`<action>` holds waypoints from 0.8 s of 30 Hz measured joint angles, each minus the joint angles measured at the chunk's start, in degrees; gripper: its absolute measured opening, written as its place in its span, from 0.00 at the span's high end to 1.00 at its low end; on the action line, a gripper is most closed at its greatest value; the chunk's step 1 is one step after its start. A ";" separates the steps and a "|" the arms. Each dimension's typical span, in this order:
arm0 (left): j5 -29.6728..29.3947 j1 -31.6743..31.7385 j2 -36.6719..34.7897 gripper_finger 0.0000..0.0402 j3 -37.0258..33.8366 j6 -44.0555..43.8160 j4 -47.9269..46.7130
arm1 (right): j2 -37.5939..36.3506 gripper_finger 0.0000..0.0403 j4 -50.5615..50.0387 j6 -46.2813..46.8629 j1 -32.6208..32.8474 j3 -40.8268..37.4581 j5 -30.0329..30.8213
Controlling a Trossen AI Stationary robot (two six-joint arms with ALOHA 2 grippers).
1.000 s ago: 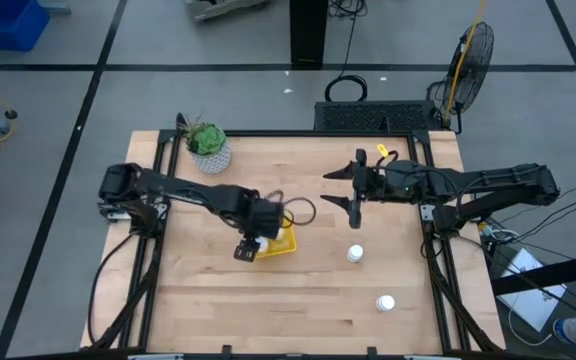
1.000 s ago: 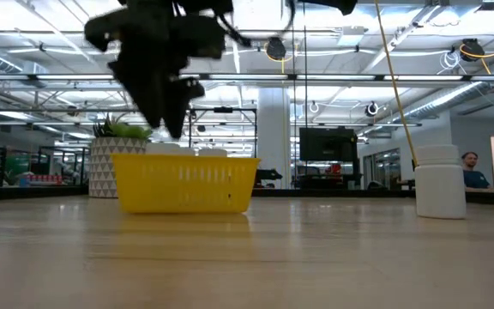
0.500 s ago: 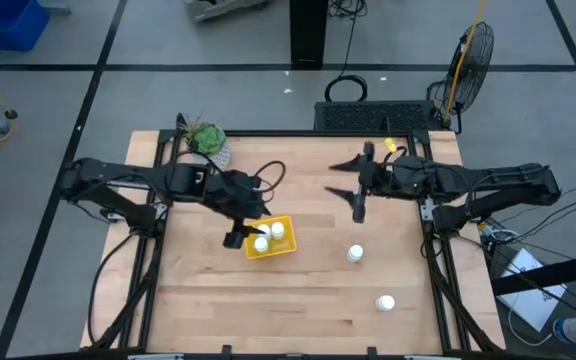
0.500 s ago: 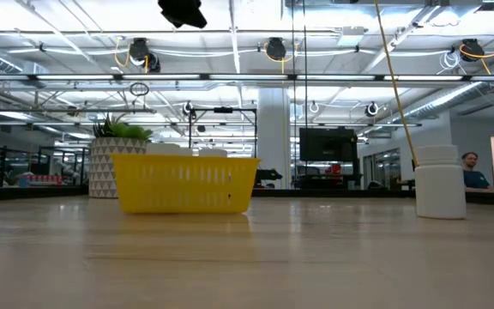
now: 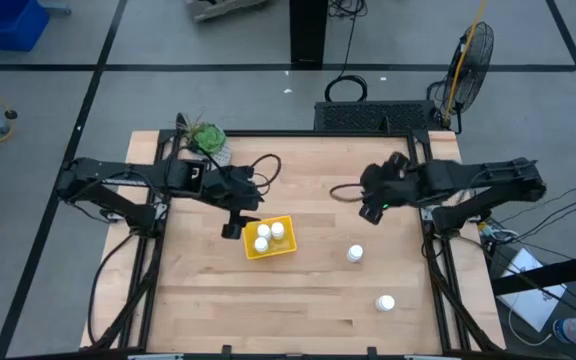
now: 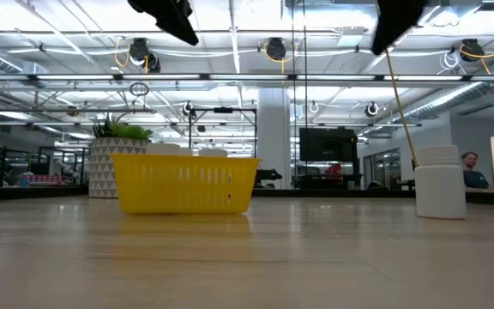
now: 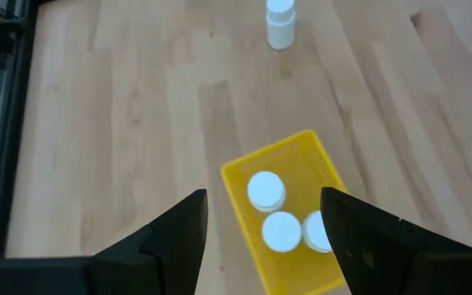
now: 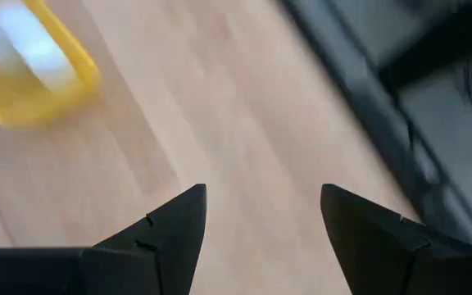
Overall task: Pick and place pill bottles into a basket
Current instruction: Put the white medicine bottle into the yellow bin
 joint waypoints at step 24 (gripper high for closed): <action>9.06 8.16 -2.09 0.40 -8.18 2.61 7.37 | -1.57 0.42 18.16 27.00 11.42 -22.19 -14.60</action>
